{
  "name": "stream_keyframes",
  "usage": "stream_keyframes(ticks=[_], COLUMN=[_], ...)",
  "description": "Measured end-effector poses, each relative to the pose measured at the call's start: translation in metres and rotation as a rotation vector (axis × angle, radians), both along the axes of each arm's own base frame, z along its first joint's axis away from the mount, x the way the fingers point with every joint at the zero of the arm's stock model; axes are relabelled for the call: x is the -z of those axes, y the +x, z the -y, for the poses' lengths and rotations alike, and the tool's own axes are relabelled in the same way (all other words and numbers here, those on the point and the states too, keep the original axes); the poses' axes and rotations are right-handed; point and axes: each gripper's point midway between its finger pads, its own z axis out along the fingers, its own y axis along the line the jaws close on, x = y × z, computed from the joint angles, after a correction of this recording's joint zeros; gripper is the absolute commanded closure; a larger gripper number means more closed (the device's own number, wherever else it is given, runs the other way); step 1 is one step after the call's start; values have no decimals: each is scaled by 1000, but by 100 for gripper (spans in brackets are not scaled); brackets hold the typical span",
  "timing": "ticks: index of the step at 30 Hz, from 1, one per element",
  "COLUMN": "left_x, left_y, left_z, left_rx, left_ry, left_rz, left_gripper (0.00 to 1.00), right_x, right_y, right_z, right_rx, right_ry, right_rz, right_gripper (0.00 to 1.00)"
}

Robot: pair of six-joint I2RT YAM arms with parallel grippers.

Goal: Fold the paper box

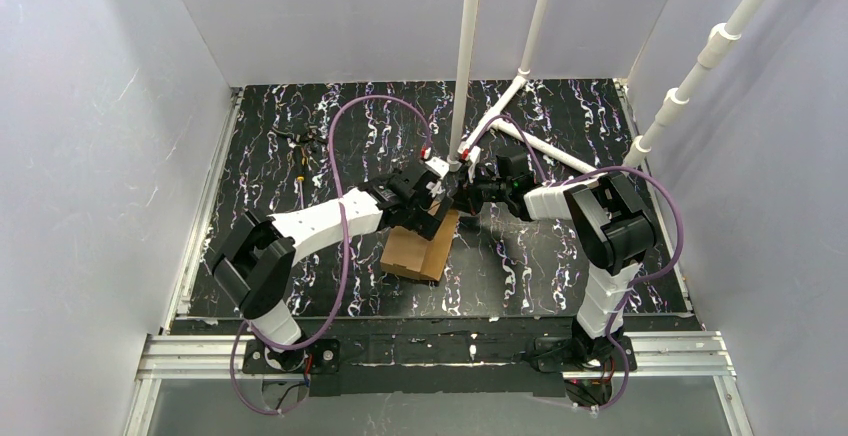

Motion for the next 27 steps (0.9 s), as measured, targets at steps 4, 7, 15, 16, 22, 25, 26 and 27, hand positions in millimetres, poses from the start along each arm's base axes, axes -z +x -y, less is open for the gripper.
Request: stream_keyframes(ticks=[4, 7, 15, 16, 22, 25, 26, 27], left_x=[3, 4, 5, 6, 8, 8, 8, 8], left_y=[0, -1, -5, -5, -5, -3, -3, -2], left_z=[4, 7, 18, 18, 15, 14, 14, 14], left_rx=[-2, -2, -4, -8, -33, -45, -48, -51], left_ry=[-9, -27, -89, -91, -98, -105, -107, -108], left_rz=[-14, -23, -53, -55, -63, -61, -61, -61], left_gripper=[2, 2, 2, 2, 2, 4, 4, 5], right_x=[0, 0, 0, 0, 0, 0, 0, 0], right_y=[0, 0, -1, -1, -1, -1, -2, -2], right_z=[0, 0, 0, 0, 0, 0, 0, 0], right_rx=[-1, -1, -3, -3, -3, -6, -8, -9], right_ry=[1, 1, 2, 2, 2, 4, 6, 9], right_rz=[1, 0, 0, 0, 0, -1, 1, 1], right_gripper=[99, 99, 99, 99, 99, 99, 99, 99])
